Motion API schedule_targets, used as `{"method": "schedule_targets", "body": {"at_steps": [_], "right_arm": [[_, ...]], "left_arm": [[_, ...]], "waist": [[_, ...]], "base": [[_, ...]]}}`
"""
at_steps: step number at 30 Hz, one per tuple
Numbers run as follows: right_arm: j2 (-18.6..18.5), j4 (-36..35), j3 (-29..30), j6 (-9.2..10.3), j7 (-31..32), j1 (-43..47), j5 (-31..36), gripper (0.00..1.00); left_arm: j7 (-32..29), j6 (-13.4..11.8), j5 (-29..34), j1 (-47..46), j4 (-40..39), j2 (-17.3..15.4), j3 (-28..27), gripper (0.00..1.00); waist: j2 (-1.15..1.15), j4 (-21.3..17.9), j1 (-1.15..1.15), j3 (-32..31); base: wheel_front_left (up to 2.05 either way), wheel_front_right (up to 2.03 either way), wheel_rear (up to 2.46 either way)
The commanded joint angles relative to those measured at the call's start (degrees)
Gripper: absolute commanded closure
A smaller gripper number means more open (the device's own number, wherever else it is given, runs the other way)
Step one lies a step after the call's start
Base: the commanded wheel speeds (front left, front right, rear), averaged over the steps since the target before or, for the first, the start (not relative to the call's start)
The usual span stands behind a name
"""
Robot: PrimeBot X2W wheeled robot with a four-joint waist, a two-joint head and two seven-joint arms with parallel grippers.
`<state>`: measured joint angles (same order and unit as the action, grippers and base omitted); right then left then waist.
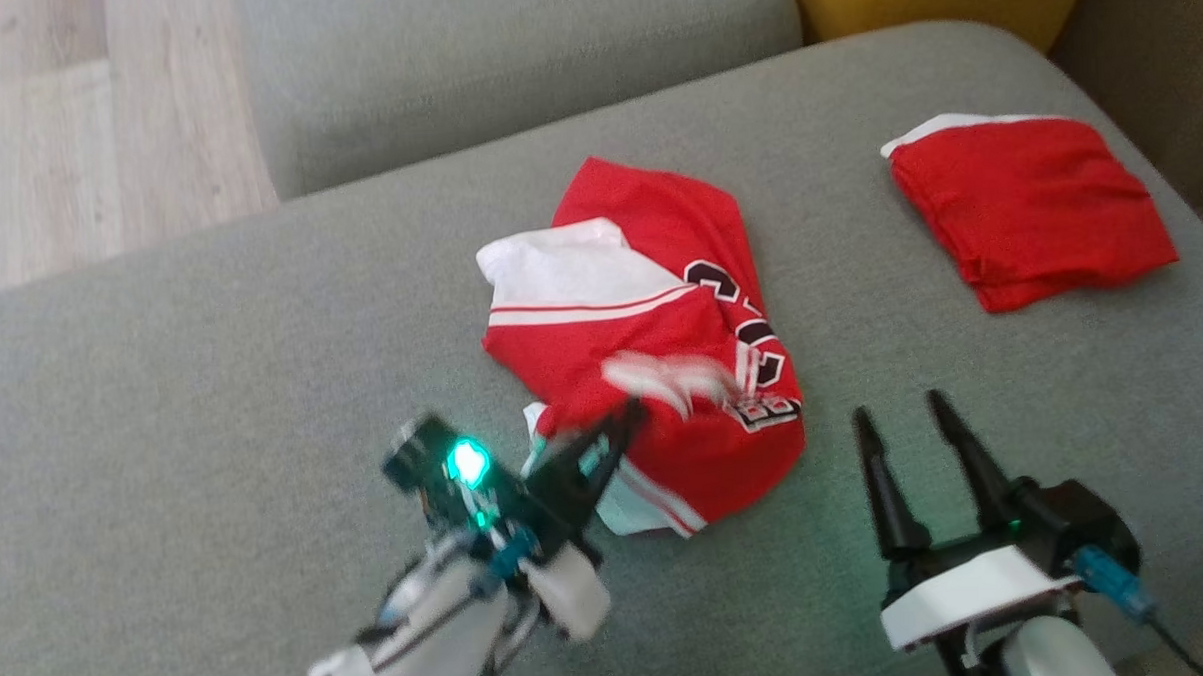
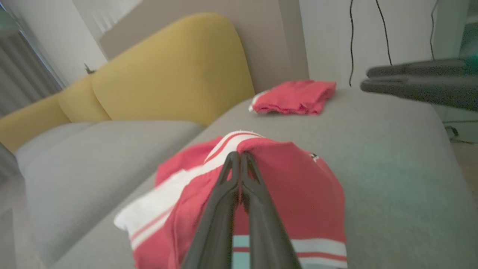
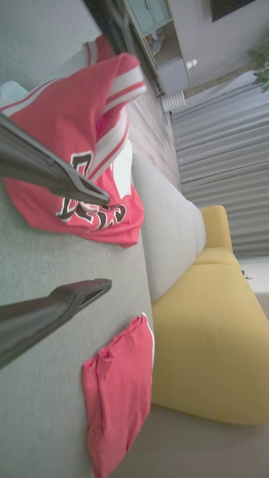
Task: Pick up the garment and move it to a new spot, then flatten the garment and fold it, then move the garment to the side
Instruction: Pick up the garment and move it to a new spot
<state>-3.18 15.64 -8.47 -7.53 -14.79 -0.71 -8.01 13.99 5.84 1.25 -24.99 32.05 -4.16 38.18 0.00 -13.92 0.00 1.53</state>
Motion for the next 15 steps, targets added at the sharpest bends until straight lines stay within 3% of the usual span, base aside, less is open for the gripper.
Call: {"method": "schedule_targets", "body": {"at_steps": [1,2,6,15], "right_arm": [[0.29,-1.34,-2.15,0.04,-0.21,-2.61,-0.32,0.00],[0.29,-1.14,-2.47,0.04,-0.21,-2.90,-0.48,0.00],[0.29,-0.81,-1.80,0.04,-0.21,-2.84,-1.01,0.00],[0.30,-0.04,-0.54,0.04,-0.21,0.23,-0.21,0.00]], "left_arm": [[0.68,-0.87,-0.17,-2.40,-0.16,-0.29,-1.34,0.26],[0.81,-1.09,-0.43,-1.67,1.30,0.18,-0.45,0.00],[0.97,-2.78,-3.35,0.85,0.76,1.11,1.33,0.00],[1.00,-12.25,-8.76,13.67,-13.06,-0.06,-5.95,0.00]], "waist": [[0.00,0.16,0.00,1.38],[0.00,0.37,0.00,1.87],[0.00,2.34,0.00,1.82],[0.00,7.40,0.00,-4.24]], "base": [[0.00,0.00,0.00],[0.00,0.00,0.00],[0.00,0.00,0.00],[0.00,0.00,0.00]]}}
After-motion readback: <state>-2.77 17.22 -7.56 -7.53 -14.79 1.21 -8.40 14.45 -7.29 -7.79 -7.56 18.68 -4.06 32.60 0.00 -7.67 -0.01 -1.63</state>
